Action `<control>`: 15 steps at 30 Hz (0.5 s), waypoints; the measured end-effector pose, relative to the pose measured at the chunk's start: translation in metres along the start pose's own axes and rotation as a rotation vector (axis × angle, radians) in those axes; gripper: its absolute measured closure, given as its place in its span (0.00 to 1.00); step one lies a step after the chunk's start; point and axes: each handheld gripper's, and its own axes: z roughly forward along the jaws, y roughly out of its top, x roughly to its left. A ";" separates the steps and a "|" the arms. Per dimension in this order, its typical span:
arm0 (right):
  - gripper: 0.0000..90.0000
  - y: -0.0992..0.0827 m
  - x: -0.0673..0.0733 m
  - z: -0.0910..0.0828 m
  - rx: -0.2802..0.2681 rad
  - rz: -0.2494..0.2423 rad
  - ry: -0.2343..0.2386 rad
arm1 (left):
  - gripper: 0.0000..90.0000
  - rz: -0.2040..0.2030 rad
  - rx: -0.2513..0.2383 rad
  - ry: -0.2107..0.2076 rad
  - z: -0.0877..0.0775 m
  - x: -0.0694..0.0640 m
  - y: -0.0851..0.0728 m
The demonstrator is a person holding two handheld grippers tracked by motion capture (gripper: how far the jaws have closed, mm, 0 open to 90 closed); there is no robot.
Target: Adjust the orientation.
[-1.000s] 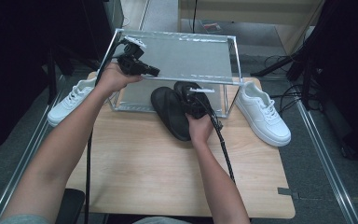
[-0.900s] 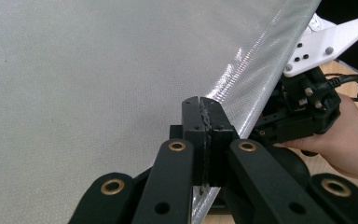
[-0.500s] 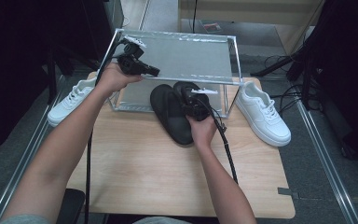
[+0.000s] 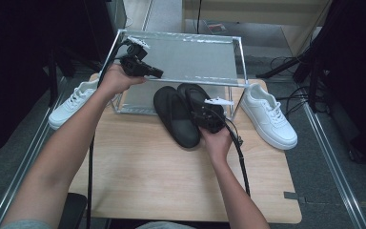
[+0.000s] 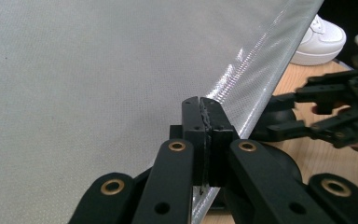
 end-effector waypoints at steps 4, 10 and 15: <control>0.80 -0.011 0.004 -0.015 0.001 -0.034 0.035 | 1.00 0.000 0.001 0.002 0.000 0.000 0.000; 1.00 -0.039 0.007 -0.031 0.004 -0.063 0.099 | 1.00 -0.002 0.007 0.006 0.000 -0.001 0.000; 1.00 -0.051 0.007 -0.039 0.004 -0.066 0.111 | 1.00 -0.012 0.005 0.001 0.000 0.000 0.000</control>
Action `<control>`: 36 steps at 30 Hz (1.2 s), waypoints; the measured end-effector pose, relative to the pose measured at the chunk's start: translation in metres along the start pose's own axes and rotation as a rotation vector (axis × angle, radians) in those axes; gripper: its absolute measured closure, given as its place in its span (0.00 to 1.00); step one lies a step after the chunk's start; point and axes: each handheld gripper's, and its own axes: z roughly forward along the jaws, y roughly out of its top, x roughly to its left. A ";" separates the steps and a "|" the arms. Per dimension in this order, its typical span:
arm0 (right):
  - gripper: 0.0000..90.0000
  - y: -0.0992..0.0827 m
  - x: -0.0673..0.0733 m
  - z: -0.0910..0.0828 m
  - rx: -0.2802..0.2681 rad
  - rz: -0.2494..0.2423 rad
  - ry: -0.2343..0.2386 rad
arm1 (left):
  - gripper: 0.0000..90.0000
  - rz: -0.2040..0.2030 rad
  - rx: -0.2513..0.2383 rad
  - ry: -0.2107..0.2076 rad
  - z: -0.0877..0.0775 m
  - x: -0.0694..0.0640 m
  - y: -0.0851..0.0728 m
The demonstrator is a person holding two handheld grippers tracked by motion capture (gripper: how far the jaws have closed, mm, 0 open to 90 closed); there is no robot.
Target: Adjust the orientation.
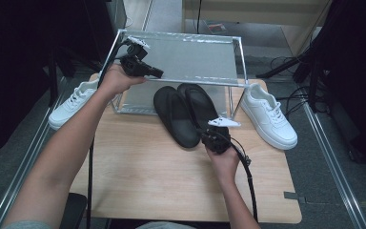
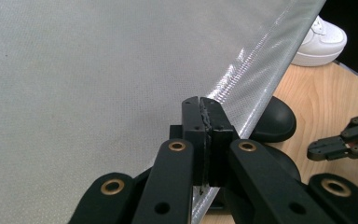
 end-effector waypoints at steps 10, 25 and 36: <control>1.00 -0.032 0.004 -0.006 0.031 -0.010 0.021 | 1.00 -0.006 0.001 0.005 0.000 -0.001 0.000; 1.00 -0.042 -0.001 0.014 0.085 -0.018 0.014 | 1.00 -0.016 -0.015 -0.001 0.000 0.000 -0.002; 1.00 -0.039 0.006 0.023 0.083 -0.017 0.034 | 1.00 -0.017 -0.016 -0.001 0.000 0.000 -0.002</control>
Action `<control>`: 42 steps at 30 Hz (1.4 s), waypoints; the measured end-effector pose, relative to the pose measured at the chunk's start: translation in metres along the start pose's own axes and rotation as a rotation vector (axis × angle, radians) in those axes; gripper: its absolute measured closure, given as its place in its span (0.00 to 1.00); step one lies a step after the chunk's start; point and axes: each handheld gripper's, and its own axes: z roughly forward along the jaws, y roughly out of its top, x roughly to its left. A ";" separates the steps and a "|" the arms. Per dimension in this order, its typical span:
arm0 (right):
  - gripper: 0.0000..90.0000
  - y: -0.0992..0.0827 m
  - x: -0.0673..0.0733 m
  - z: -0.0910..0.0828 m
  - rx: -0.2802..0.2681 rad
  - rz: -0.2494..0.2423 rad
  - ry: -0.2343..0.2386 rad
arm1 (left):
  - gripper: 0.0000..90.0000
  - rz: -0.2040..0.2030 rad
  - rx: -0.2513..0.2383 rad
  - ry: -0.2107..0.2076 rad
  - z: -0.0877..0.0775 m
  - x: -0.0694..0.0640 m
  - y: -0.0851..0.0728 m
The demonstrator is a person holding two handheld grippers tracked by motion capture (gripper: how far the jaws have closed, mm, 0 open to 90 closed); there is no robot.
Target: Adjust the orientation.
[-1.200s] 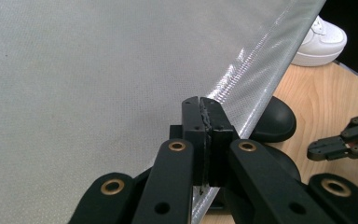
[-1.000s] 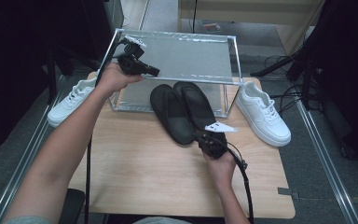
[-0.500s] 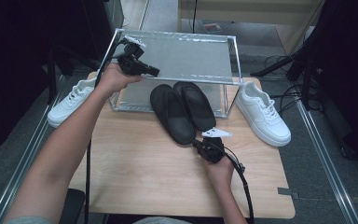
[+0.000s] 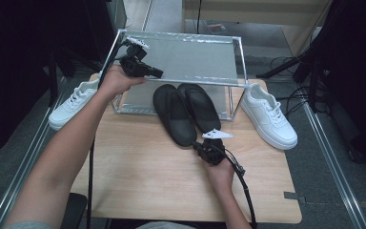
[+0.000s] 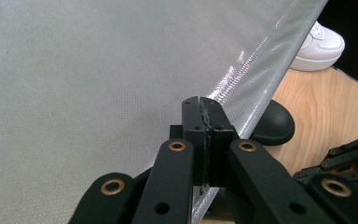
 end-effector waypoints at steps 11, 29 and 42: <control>1.00 0.018 0.018 0.022 0.008 -0.020 0.007 | 1.00 0.003 0.000 -0.004 0.000 0.000 0.000; 1.00 0.057 0.027 0.054 -0.028 -0.013 0.026 | 1.00 -0.012 -0.004 -0.014 0.000 0.002 -0.001; 1.00 0.079 0.031 0.085 -0.029 0.016 0.022 | 1.00 -0.010 -0.006 -0.015 0.000 0.002 -0.001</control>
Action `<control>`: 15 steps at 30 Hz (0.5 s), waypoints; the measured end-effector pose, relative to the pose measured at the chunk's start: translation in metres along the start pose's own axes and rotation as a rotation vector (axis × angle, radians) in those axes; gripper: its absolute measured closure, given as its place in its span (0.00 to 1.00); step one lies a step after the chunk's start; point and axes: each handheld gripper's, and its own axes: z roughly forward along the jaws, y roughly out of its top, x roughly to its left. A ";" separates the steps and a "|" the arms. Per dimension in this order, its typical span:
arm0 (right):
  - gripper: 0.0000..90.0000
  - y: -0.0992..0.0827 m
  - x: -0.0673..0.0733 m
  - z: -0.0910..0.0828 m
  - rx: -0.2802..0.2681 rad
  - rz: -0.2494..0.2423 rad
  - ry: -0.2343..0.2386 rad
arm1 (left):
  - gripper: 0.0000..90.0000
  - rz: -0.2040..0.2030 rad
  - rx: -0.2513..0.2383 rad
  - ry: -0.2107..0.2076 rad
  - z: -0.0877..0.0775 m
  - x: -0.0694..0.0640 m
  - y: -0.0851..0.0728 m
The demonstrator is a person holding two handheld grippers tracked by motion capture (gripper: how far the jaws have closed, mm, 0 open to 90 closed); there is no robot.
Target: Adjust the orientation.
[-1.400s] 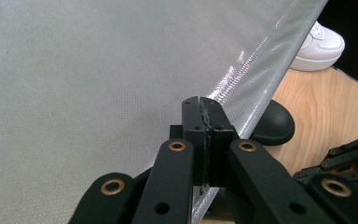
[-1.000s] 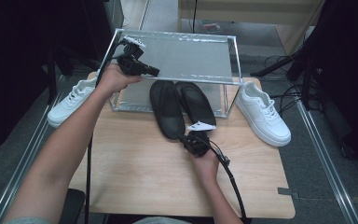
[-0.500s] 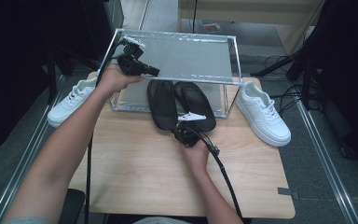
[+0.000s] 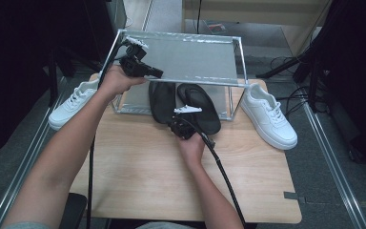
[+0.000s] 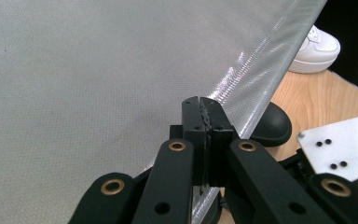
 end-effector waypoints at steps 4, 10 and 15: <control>1.00 0.005 0.002 0.008 0.003 0.005 -0.003 | 1.00 0.004 0.004 0.004 0.000 0.000 0.001; 1.00 0.014 0.007 0.021 0.011 0.012 0.001 | 1.00 0.010 0.011 0.007 0.000 -0.001 0.002; 1.00 0.020 0.009 0.033 0.017 0.064 0.020 | 1.00 0.010 0.007 0.002 0.000 0.000 0.001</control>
